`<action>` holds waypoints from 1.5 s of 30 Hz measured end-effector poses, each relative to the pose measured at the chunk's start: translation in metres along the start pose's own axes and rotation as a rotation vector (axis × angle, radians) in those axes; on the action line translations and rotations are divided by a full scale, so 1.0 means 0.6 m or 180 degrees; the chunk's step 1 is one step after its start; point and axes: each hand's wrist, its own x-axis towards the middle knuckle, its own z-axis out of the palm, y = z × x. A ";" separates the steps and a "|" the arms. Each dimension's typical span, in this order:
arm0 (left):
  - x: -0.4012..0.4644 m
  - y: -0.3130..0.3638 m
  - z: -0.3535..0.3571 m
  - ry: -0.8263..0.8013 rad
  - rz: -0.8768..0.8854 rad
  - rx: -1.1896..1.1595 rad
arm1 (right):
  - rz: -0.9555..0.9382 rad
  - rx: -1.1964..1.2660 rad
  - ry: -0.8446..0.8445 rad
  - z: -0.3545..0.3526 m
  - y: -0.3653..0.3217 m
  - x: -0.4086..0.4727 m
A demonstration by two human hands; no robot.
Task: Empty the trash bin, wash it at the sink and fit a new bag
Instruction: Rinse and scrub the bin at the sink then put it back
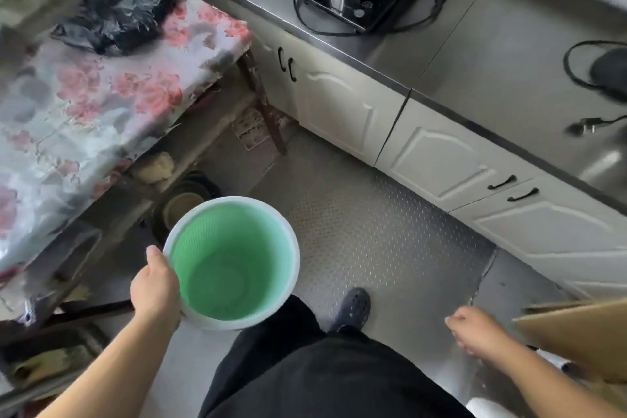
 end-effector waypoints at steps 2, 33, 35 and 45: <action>0.010 0.019 0.019 0.0050 -0.0331 -0.0360 | -0.0086 -0.0158 -0.0009 -0.044 -0.054 0.041; 0.525 0.205 0.795 -0.1194 -0.1536 -0.2515 | -0.2243 -0.2965 -0.1820 0.136 -0.620 0.712; 0.547 0.207 0.849 -0.1227 -0.1606 -0.2588 | -0.2317 -0.3164 -0.1876 0.149 -0.637 0.754; 0.616 0.209 1.020 -0.1206 -0.1724 -0.2907 | -0.2085 -0.3202 -0.1982 0.159 -0.694 0.868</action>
